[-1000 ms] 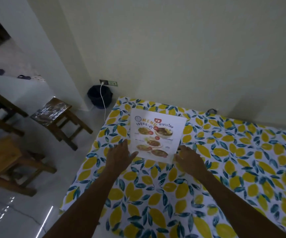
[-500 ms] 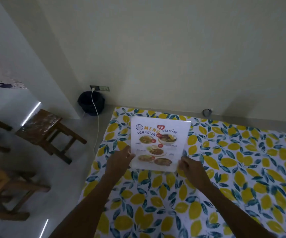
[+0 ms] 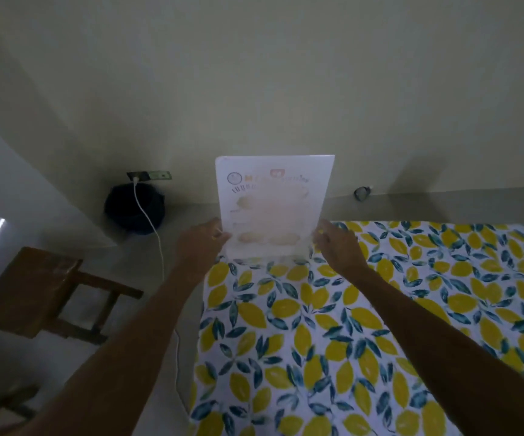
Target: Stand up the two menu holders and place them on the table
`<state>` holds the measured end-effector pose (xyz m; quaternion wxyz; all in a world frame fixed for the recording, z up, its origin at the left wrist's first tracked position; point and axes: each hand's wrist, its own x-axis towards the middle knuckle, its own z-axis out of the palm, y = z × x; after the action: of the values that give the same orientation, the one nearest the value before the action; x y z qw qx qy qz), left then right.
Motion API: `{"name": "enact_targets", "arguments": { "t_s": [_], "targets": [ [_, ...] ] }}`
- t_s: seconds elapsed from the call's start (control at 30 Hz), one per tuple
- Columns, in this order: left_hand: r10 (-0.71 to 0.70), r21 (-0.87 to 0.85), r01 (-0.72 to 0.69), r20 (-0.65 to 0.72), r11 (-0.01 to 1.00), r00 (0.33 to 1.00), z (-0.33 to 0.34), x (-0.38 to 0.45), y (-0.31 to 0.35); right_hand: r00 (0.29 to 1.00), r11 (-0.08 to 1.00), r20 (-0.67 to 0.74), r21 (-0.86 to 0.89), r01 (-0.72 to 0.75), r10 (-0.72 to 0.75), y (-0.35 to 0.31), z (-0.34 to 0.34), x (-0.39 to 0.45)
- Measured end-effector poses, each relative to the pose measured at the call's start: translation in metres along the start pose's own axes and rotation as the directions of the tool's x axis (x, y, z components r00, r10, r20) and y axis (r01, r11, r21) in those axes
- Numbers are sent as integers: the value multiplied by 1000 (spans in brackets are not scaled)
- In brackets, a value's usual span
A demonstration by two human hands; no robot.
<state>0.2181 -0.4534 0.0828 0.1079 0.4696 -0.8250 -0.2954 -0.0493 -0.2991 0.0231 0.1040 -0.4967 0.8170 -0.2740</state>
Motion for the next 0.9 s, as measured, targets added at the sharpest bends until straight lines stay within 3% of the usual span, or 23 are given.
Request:
{"name": "enact_targets", "arguments": {
  "t_s": [0.07,0.27,0.43,0.63,0.9],
  "targets": [
    [34,41,-35,14,999,999,-3,16,-9,1000,1000,12,-17,-2,2,-2,8,16],
    [-30,154,32,-12,988,999,0,35,-23,999,998,47,-58,-21,24,-6,29,28],
    [1,94,-1,7,996,1000,21,45,-45,987,990,65,-4,-144,144,-2,46,24],
    [-9,86,8,4,996,1000,24,44,-41,980,984,95,1,-176,175,5,52,25],
    [-62,107,55,54,993,997,20,30,-26,907,908,233,150,-390,351,-6,39,25]
  ]
}}
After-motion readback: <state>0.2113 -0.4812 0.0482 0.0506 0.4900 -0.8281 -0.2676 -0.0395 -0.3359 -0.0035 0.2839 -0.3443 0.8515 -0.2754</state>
